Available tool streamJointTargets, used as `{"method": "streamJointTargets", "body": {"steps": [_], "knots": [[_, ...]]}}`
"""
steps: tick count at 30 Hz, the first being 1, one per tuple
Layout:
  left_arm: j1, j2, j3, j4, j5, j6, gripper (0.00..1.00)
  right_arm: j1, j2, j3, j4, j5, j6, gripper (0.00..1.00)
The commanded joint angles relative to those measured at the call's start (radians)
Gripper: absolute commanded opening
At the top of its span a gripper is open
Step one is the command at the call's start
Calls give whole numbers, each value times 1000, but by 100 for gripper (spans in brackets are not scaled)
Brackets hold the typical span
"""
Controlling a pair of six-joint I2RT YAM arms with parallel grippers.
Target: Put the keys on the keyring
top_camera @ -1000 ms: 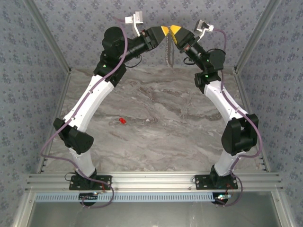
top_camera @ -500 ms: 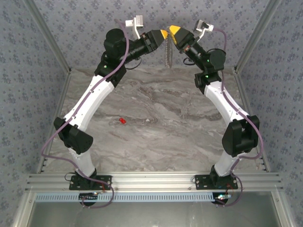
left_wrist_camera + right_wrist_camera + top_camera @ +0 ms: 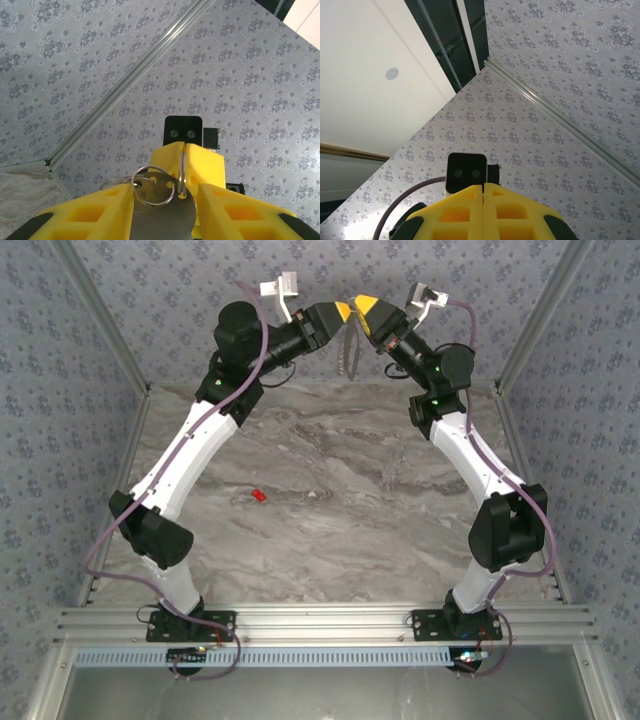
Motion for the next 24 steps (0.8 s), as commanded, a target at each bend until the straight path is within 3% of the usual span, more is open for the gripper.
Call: {"method": "streamJointTargets", "body": {"steps": [1, 15, 24], "knots": [[9, -45, 1, 67, -8, 7, 40, 8, -13, 20, 27, -4, -15, 0], [11, -40, 0, 81, -4, -1, 44, 21, 5, 37, 27, -8, -7, 0], [12, -19, 8, 109, 16, -22, 37, 25, 15, 51, 31, -12, 1, 0]]}}
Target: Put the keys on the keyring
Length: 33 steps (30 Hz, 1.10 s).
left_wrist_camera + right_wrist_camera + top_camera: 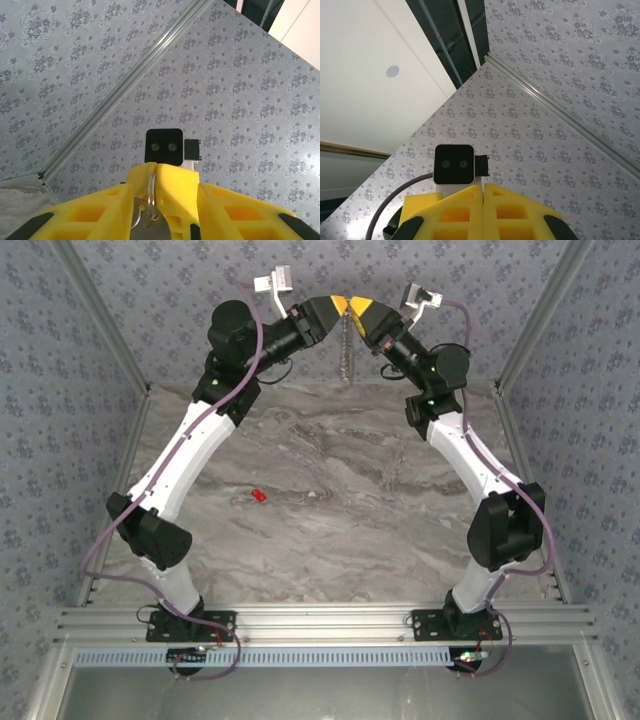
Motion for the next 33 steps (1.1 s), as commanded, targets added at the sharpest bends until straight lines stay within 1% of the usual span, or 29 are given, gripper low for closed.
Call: {"method": "streamJointTargets", "body": {"steps": [1, 4, 8, 13, 19, 22, 31, 33], "knots": [[5, -9, 7, 62, 16, -14, 37, 7, 5, 44, 35, -11, 1, 0], [6, -5, 7, 72, 19, -21, 35, 7, 6, 45, 35, -11, 4, 0], [5, -1, 7, 70, 20, -22, 35, 7, 5, 46, 38, -12, 4, 0], [6, -6, -8, 62, 7, -19, 42, 5, 3, 44, 38, -11, 4, 0], [7, -9, -15, 57, 3, -13, 44, 4, 4, 45, 38, -12, 5, 0], [6, -7, -15, 61, 5, -16, 42, 7, 6, 47, 39, -13, 7, 0], [6, 5, -11, 91, 19, -32, 32, 12, 14, 49, 44, -11, 17, 0], [6, 7, -10, 94, 20, -34, 31, 12, 15, 51, 45, -12, 17, 0]]}}
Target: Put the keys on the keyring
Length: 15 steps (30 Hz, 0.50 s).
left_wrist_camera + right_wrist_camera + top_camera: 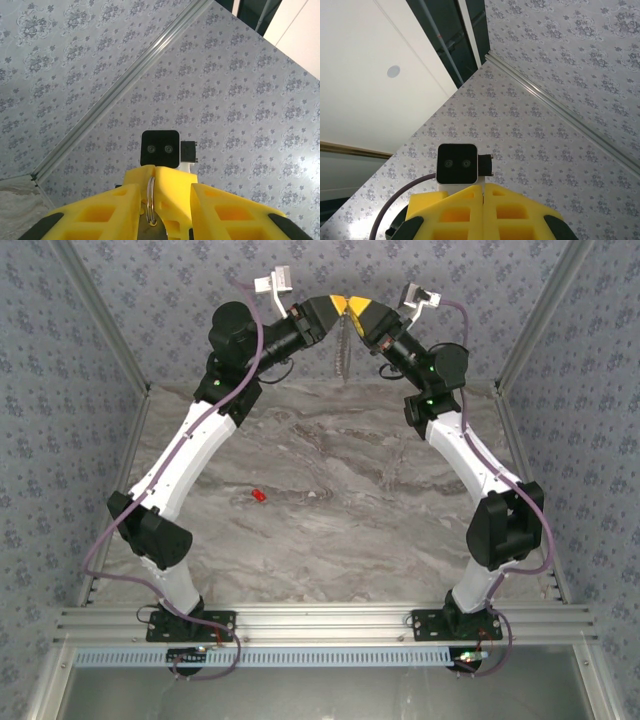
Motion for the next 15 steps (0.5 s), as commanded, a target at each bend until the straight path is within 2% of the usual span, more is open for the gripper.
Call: {"method": "streamJointTargets", "body": {"steps": [1, 9, 15], "knots": [[6, 4, 3, 54, 18, -5, 30, 8, 11, 46, 45, -13, 13, 0], [5, 7, 0, 57, 27, -8, 29, 10, 19, 53, 47, -12, 16, 0], [6, 7, -6, 63, 32, -13, 21, 12, 20, 55, 45, -11, 16, 0]]}}
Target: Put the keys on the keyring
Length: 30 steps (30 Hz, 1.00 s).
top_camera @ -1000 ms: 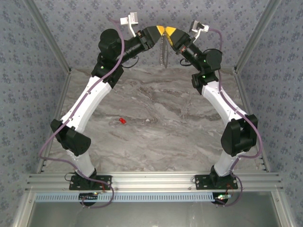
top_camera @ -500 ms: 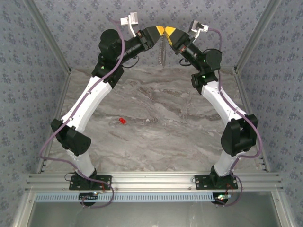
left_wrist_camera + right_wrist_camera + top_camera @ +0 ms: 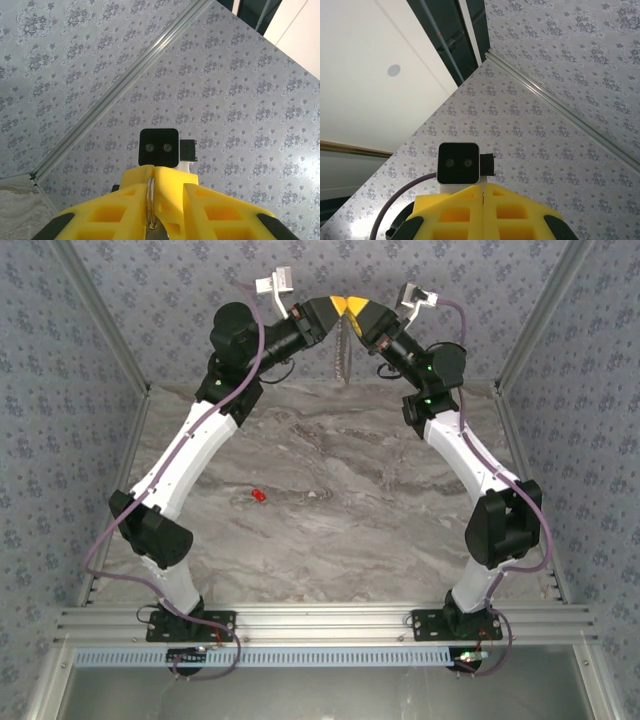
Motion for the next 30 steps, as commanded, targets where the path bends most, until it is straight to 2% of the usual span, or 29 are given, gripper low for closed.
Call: {"method": "streamJointTargets", "body": {"steps": [1, 10, 14, 16, 19, 24, 30], "knots": [[6, 2, -2, 58, 30, -4, 20, 8, 8, 43, 45, -7, 12, 0], [5, -8, -12, 54, 33, 8, 0, 7, 4, 37, 40, -5, 15, 0], [6, -21, -21, 18, 35, 52, 0, -25, -31, -9, 19, -13, 16, 23], [7, -27, -24, -18, 39, 86, 0, -58, -61, -47, -3, -32, 12, 31], [12, -36, -20, -84, 67, 168, 0, -116, -111, -111, -41, -84, 6, 37], [15, -41, 14, -246, 140, 354, 0, -209, -187, -224, -107, -183, -11, 39], [15, -10, 162, -577, 234, 622, 0, -281, -263, -263, -303, -314, -159, 40]]}}
